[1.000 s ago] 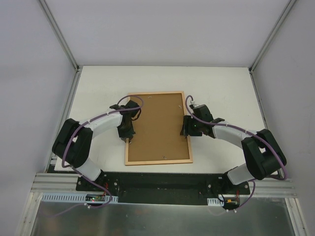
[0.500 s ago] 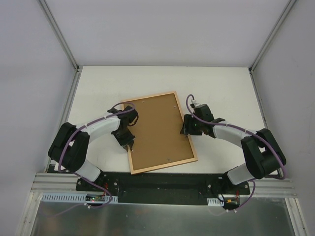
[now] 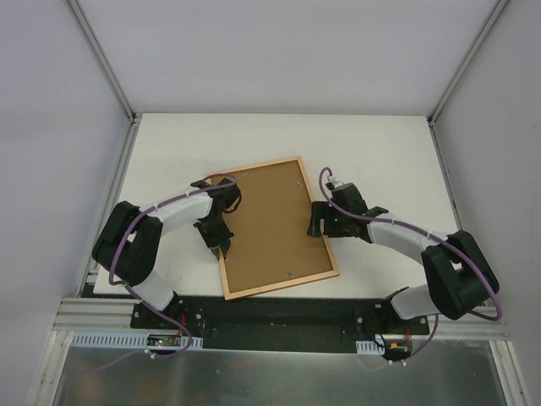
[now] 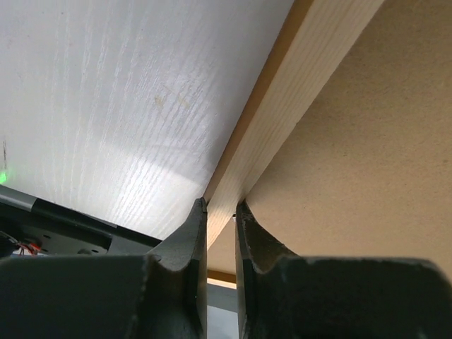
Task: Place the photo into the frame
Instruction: Press the fastener onto the backboard.
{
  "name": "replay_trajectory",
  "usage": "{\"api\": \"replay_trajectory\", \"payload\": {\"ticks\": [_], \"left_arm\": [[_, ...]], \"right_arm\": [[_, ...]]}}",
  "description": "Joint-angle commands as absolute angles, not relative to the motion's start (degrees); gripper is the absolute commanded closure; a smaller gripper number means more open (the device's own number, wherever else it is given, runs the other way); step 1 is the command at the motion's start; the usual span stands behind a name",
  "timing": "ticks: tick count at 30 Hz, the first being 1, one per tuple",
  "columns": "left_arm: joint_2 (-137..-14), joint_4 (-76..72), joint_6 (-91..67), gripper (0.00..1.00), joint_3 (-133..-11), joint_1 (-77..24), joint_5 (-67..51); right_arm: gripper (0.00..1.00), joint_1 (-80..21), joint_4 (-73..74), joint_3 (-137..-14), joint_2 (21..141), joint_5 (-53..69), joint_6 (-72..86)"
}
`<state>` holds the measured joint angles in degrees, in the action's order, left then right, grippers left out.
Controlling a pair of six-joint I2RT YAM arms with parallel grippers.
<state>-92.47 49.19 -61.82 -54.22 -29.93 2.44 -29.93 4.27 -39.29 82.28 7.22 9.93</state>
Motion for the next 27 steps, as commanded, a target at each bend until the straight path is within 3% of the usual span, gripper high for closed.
{"api": "replay_trajectory", "payload": {"ticks": [1, 7, 16, 27], "left_arm": [[-96.4, 43.4, -57.3, 1.0, -53.1, -29.7, 7.3], [-95.3, 40.3, -48.8, 1.0, -52.2, -29.7, 10.4], [-92.3, 35.0, -40.7, 1.0, -48.5, -29.7, 5.4], [-88.0, 34.3, -40.0, 1.0, -45.4, -29.8, 4.8]], "right_arm": [[0.18, -32.7, 12.4, -39.1, 77.6, -2.2, 8.9], [0.15, -31.7, 14.1, -44.6, 78.9, -7.9, 6.8], [0.14, -29.2, 14.0, -66.9, 98.2, -6.2, -2.1], [0.14, -28.7, 14.4, -77.3, 109.8, -5.1, -6.1]]}}
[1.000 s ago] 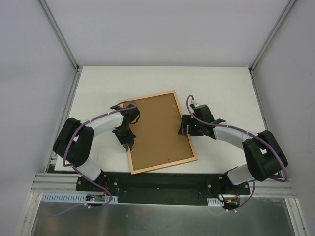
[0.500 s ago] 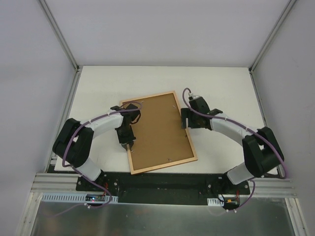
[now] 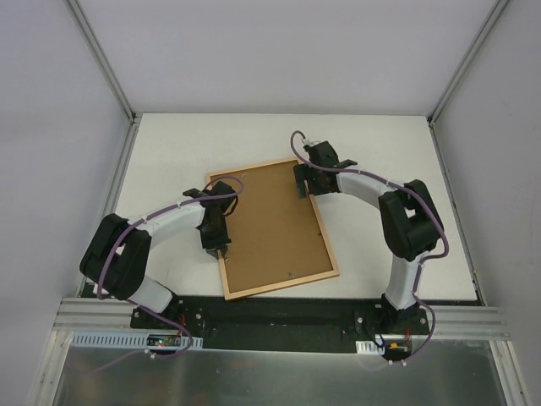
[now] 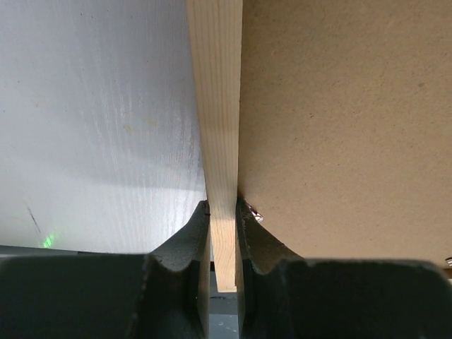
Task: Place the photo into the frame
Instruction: Press the fastener onto the backboard.
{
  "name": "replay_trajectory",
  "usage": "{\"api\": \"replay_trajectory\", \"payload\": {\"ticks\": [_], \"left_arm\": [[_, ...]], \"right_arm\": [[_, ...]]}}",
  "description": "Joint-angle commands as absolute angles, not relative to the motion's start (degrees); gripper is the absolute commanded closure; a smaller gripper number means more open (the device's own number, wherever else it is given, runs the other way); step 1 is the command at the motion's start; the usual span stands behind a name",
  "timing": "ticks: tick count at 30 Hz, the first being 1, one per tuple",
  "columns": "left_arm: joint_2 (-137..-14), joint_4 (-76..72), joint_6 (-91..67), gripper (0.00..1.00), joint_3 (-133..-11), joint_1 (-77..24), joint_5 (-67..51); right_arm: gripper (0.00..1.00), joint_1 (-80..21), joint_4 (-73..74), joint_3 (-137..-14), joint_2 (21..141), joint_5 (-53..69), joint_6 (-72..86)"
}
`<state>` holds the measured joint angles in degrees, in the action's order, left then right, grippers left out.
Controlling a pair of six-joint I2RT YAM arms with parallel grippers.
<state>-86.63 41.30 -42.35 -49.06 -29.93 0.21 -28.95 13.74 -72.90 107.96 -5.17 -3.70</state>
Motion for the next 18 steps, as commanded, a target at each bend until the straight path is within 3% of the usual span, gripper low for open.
{"api": "replay_trajectory", "payload": {"ticks": [1, 7, 18], "left_arm": [[-87.7, 34.0, -40.0, 1.0, -45.1, -29.7, 4.7], [-86.9, 33.4, -40.4, 1.0, -44.2, -29.6, 4.2], [-86.7, 33.1, -40.3, 1.0, -43.8, -29.7, 4.4]], "right_arm": [[0.14, -28.7, 14.6, -78.1, 110.6, -5.2, -6.2], [0.15, -28.8, 15.6, -82.7, 114.8, -6.8, -5.7], [0.32, -28.9, 17.2, -87.1, 119.4, -8.9, -4.5]]}}
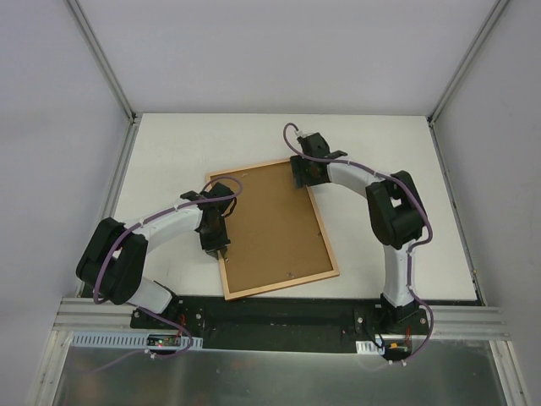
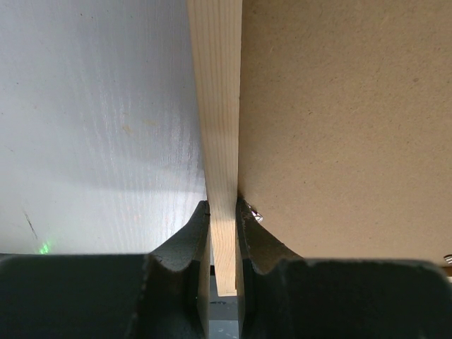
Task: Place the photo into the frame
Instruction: Press the fastener onto the backboard.
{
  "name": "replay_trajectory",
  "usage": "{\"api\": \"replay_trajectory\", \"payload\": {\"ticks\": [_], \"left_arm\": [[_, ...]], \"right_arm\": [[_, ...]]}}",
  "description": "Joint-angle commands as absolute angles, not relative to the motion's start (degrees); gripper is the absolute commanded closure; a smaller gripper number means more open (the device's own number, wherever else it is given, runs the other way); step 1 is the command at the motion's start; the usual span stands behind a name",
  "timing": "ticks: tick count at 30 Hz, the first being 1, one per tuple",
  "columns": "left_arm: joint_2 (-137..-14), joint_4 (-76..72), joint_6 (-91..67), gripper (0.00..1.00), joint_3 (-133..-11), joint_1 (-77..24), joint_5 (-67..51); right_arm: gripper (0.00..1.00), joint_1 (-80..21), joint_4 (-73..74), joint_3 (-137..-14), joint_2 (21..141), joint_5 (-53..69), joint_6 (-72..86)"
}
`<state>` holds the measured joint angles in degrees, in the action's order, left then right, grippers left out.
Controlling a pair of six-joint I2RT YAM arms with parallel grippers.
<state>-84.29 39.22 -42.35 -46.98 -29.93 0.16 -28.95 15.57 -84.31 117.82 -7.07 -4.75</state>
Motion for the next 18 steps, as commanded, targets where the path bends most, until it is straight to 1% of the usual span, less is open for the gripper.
{"api": "replay_trajectory", "payload": {"ticks": [1, 5, 7, 10, 11, 13, 14, 16, 17, 18], "left_arm": [[-86.6, 33.0, -40.2, 1.0, -43.8, -29.7, 4.3], [-86.9, 33.1, -40.2, 1.0, -44.0, -29.7, 4.4], [-87.0, 33.0, -40.2, 1.0, -44.1, -29.7, 4.3], [-87.1, 33.0, -40.2, 1.0, -44.0, -29.7, 4.4], [-87.1, 33.0, -40.3, 1.0, -43.9, -29.7, 4.5], [-87.1, 33.0, -40.3, 1.0, -43.9, -29.7, 4.6], [-87.3, 33.0, -40.3, 1.0, -44.0, -29.7, 4.6], [-87.3, 33.1, -40.3, 1.0, -44.0, -29.7, 4.7], [-87.3, 33.1, -40.3, 1.0, -44.0, -29.7, 4.7], [-87.2, 33.1, -40.3, 1.0, -44.0, -29.7, 4.7]], "right_arm": [[0.32, -28.9, 17.2, -87.1, 119.5, -9.0, -4.4], [0.4, -28.9, 17.3, -87.3, 120.1, -9.7, -4.0], [0.47, -28.8, 17.8, -87.7, 120.5, -9.8, -3.5], [0.54, -28.8, 18.4, -88.2, 120.9, -9.8, -2.4], [0.59, -28.9, 18.7, -88.3, 121.0, -10.1, -2.0], [0.61, -28.9, 18.7, -88.1, 120.9, -10.2, -1.8], [0.65, -28.9, 18.8, -88.0, 120.8, -10.8, -1.4], [0.77, -28.8, 19.8, -88.1, 120.7, -12.2, -0.6], [0.86, -28.8, 20.6, -88.2, 120.7, -13.2, -0.2], [0.92, -28.7, 21.5, -88.5, 120.7, -14.1, 1.1]]}}
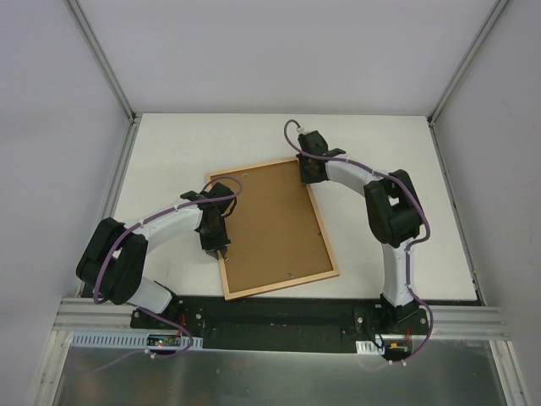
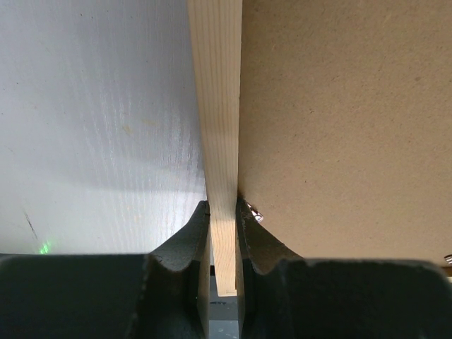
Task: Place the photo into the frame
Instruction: Press the fastener onto the backboard.
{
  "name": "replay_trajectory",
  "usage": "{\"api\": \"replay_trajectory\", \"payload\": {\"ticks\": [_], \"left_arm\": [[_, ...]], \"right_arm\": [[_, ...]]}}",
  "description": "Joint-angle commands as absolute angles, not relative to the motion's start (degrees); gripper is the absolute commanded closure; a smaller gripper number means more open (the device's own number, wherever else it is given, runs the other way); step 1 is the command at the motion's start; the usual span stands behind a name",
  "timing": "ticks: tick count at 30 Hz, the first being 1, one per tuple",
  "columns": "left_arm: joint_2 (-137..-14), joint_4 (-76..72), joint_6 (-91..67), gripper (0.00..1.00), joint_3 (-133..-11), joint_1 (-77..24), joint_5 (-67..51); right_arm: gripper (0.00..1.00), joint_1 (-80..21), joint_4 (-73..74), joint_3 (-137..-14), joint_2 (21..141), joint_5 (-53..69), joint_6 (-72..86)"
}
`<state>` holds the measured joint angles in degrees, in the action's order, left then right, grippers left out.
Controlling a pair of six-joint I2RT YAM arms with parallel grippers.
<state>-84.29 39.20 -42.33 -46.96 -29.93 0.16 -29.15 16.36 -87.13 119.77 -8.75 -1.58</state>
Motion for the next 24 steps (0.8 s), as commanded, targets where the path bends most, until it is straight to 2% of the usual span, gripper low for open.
{"api": "replay_trajectory", "payload": {"ticks": [1, 7, 13, 15, 16, 20, 22, 24], "left_arm": [[-87.1, 33.1, -40.4, 1.0, -44.0, -29.7, 4.7], [-87.3, 33.1, -40.6, 1.0, -44.1, -29.7, 4.4], [-85.9, 33.1, -41.8, 1.0, -44.9, -29.6, 3.3], [-83.9, 33.0, -43.0, 0.84, -45.9, -29.6, 2.1], [-82.6, 33.1, -43.5, 0.72, -46.5, -29.6, 1.9], [-78.9, 33.3, -44.7, 0.47, -50.4, -29.2, 3.7], [-79.0, 33.6, -45.4, 0.41, -52.5, -28.1, 5.0], [-80.8, 33.5, -45.3, 0.39, -55.8, -26.4, 5.6]], "right_arm": [[0.95, -28.7, 22.0, -88.3, 120.5, -14.4, 1.6], [0.91, -28.7, 21.3, -87.3, 118.7, -13.0, 2.6], [0.99, -28.7, 21.8, -85.3, 115.8, -12.9, 2.5], [1.0, -28.7, 21.0, -82.9, 113.8, -12.8, 2.2], [1.0, -28.8, 20.1, -81.1, 113.0, -12.7, 1.9], [0.99, -28.4, 18.9, -76.0, 110.0, -12.9, 1.6], [1.0, -28.3, 18.0, -73.3, 108.6, -12.5, 2.0], [0.99, -28.0, 17.4, -70.8, 106.8, -12.0, 2.5]]}}
